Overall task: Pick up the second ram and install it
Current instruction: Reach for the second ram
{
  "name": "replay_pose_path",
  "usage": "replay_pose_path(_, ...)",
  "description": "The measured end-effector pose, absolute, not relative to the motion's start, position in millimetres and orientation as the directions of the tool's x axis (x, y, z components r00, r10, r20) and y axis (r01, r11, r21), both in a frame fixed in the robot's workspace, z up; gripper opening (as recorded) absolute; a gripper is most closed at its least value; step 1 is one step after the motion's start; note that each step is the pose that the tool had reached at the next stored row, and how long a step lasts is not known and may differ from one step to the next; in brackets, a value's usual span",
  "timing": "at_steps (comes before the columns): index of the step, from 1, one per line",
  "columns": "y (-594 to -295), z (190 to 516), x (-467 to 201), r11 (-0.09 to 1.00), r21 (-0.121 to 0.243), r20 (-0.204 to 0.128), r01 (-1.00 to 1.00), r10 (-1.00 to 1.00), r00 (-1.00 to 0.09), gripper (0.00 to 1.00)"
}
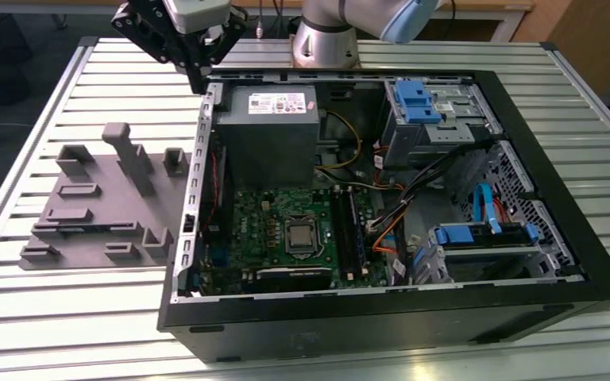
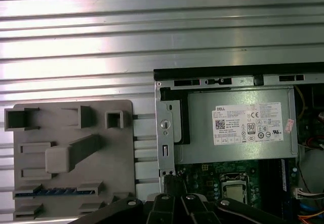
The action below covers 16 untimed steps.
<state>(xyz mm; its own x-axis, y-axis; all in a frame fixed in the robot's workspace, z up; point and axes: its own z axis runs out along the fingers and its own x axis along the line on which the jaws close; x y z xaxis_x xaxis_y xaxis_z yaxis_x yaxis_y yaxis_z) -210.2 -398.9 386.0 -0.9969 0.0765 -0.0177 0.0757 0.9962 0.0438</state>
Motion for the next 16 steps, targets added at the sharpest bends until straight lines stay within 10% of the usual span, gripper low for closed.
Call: replay_pose_path(16, -398.9, 384.8, -219.3, 0.996, 0.044, -0.017, 0.076, 0.076, -0.997, 0.11)
